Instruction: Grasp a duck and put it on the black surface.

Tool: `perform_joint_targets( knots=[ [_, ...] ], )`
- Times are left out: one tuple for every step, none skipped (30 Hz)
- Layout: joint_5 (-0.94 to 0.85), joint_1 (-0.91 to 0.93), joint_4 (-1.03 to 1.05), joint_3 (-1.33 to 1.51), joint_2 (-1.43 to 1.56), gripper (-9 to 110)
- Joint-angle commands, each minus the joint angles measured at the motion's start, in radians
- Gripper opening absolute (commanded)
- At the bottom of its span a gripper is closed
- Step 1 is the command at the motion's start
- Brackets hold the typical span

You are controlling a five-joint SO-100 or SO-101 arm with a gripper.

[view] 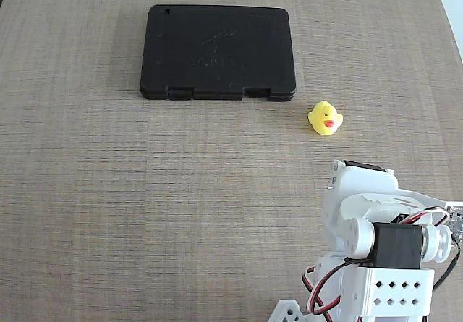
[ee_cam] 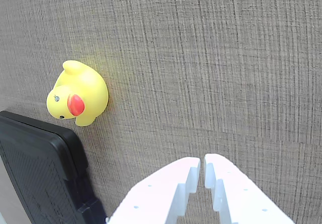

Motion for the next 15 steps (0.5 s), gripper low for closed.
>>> perform_joint_targets(
  knots=[
    [-0.006,-0.015,0.005,-0.003,0.066,0],
    [-0.006,-0.015,0.005,-0.003,0.066,0],
    [-0.006,-0.015,0.005,-0.003,0.066,0],
    [-0.006,-0.015,0.005,-0.003,0.066,0],
    [-0.006,-0.015,0.005,-0.003,0.066,0],
    [-0.006,-0.015,0.005,-0.003,0.066,0],
    [-0.006,-0.015,0.005,-0.003,0.066,0],
    [-0.006,-0.015,0.005,-0.003,0.066,0],
    [-0.006,-0.015,0.005,-0.003,0.066,0],
    [-0.006,-0.015,0.005,-0.003,0.066,0],
    [-0.006,-0.015,0.005,-0.003,0.066,0],
    [-0.006,-0.015,0.005,-0.003,0.066,0],
    [-0.006,-0.017,0.005,-0.003,0.066,0],
    [0.0,-0.018,0.005,-0.003,0.066,0],
    [0.003,-0.026,0.005,-0.003,0.066,0]
  ],
)
